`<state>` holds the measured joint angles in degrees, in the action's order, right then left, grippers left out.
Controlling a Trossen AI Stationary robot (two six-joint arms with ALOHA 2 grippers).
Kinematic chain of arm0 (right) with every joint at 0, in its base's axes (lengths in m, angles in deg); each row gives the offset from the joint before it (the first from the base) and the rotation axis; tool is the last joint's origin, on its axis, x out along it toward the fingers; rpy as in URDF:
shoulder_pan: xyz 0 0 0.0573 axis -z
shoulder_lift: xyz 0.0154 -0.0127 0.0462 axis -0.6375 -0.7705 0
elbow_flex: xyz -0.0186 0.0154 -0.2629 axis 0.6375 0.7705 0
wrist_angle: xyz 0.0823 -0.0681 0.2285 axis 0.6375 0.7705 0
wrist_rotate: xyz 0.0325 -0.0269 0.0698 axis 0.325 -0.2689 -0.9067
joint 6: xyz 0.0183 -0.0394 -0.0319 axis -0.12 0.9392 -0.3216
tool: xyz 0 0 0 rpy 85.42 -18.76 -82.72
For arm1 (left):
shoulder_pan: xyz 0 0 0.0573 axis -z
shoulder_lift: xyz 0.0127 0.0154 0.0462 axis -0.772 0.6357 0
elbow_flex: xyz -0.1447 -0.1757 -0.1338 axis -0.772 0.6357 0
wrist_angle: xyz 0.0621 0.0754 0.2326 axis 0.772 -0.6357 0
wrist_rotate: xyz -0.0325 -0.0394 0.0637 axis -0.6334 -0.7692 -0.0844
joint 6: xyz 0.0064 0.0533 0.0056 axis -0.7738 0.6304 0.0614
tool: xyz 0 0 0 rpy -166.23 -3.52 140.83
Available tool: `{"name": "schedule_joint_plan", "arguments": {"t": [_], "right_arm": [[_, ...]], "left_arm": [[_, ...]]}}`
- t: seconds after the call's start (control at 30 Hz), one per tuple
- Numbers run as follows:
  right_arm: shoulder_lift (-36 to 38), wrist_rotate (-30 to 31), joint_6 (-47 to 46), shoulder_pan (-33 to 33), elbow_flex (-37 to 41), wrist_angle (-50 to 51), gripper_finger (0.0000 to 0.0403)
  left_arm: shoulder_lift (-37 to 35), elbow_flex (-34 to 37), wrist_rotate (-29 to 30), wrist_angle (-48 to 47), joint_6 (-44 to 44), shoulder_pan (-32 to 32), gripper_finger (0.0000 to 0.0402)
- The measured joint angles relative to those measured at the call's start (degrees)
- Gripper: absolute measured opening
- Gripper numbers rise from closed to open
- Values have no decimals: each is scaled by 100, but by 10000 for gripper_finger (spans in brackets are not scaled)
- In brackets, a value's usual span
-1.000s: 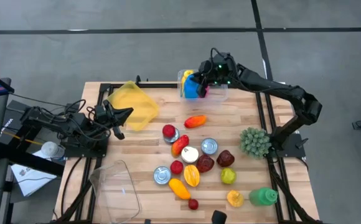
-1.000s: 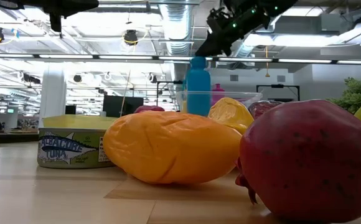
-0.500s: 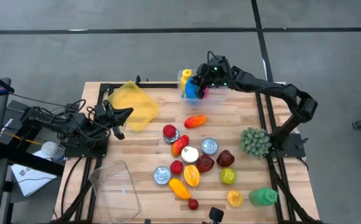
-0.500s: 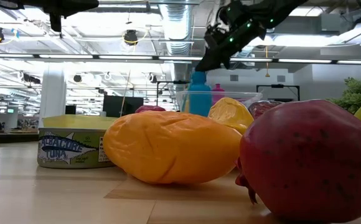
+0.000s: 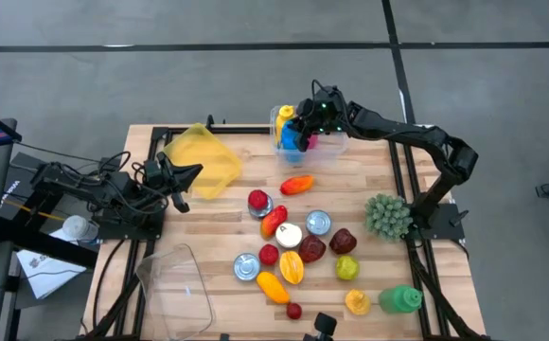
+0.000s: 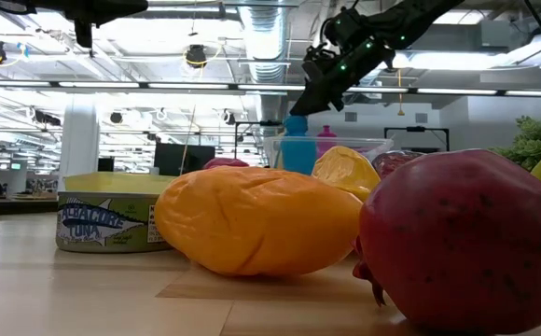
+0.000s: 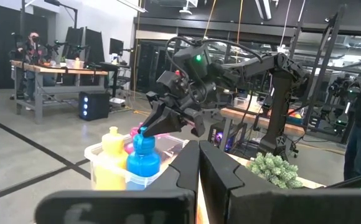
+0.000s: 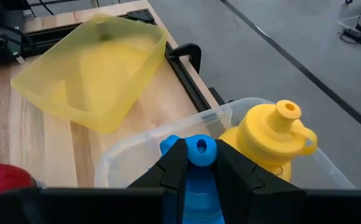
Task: Pick & Place Food Item
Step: Put the blue water bottle into the white transparent bin
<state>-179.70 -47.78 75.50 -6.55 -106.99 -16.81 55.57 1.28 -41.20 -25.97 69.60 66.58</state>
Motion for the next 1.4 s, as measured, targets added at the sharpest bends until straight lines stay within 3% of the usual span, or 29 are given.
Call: {"name": "schedule_joint_plan", "arguments": {"t": [1.03,1.17,1.4], "right_arm": [[4,2,-367,-78,765,-1137,63],[7,-16,-390,-78,774,-1132,87],[44,-16,-389,-122,778,-1117,165]], "left_arm": [[0,0,18,2,0,-2,0],[0,0,16,3,0,-1,0],[-1,0,16,4,0,0,0]]}}
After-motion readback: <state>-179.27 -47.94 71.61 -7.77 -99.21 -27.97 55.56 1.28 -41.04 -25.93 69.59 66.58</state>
